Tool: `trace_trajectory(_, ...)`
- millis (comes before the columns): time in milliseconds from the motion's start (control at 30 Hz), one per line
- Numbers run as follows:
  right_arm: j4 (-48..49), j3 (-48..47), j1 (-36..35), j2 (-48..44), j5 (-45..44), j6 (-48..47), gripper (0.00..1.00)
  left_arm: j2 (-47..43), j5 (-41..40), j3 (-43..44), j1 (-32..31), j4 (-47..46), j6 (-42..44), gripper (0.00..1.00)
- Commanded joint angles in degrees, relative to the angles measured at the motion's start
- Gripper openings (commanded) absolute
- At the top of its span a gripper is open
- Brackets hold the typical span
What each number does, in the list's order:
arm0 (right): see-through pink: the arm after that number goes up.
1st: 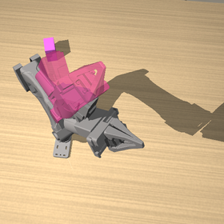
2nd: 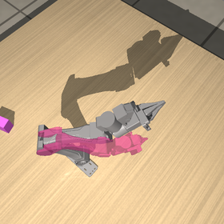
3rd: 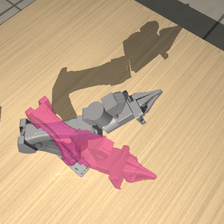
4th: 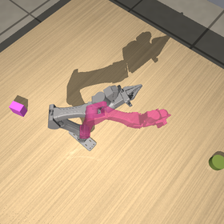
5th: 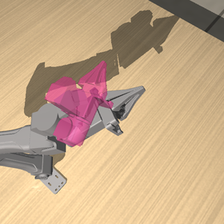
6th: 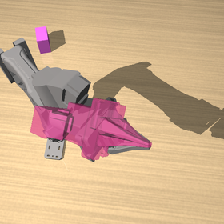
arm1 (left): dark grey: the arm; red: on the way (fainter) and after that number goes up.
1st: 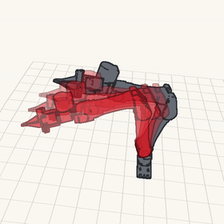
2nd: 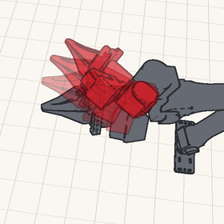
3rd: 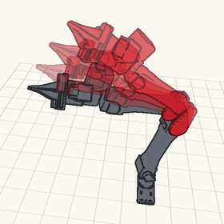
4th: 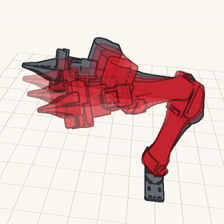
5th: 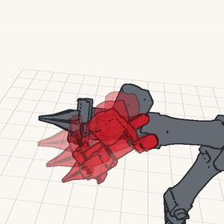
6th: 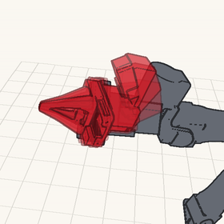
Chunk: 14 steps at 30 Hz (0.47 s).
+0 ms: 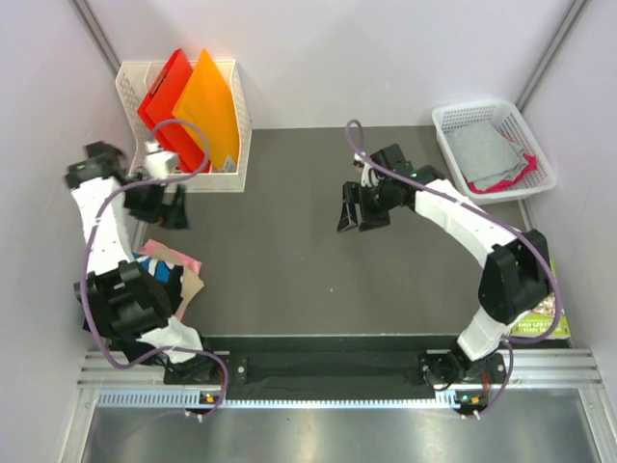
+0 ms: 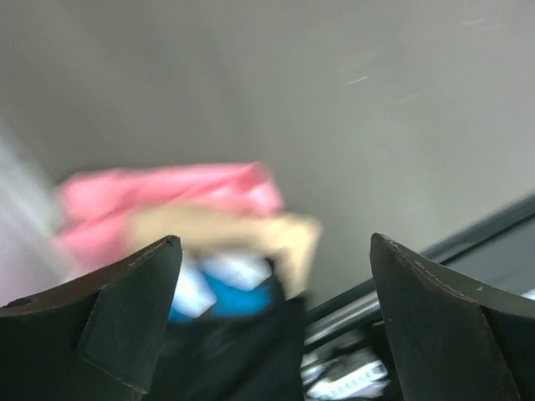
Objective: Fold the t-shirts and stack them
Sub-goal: Put the neatly folded tshirt into the corner of the board with the left arm
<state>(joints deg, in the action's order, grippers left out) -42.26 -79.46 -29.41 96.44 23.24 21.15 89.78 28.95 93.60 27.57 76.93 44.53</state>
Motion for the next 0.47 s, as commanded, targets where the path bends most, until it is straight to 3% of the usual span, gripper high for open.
trace_trajectory(0,-4.0,-5.0,3.0,-5.5,-4.9,-1.7,0.79,-0.2,1.9,-3.2,-13.0,-6.0,-18.8,0.99)
trace_trajectory(67,-4.1,-4.6,4.4,-7.3,-4.0,-1.6,0.92,-2.0,-0.5,-4.4,-16.9,-9.5,-21.1,0.99)
trace_trajectory(133,-4.1,-3.5,5.2,-8.8,-3.1,-1.6,1.00,-2.5,-0.7,-4.7,-18.3,-12.5,-24.2,0.99)
trace_trajectory(433,-5.1,-3.0,8.5,-12.0,-1.8,-2.4,1.00,-2.4,0.8,-2.5,-21.5,-14.3,-29.7,0.99)
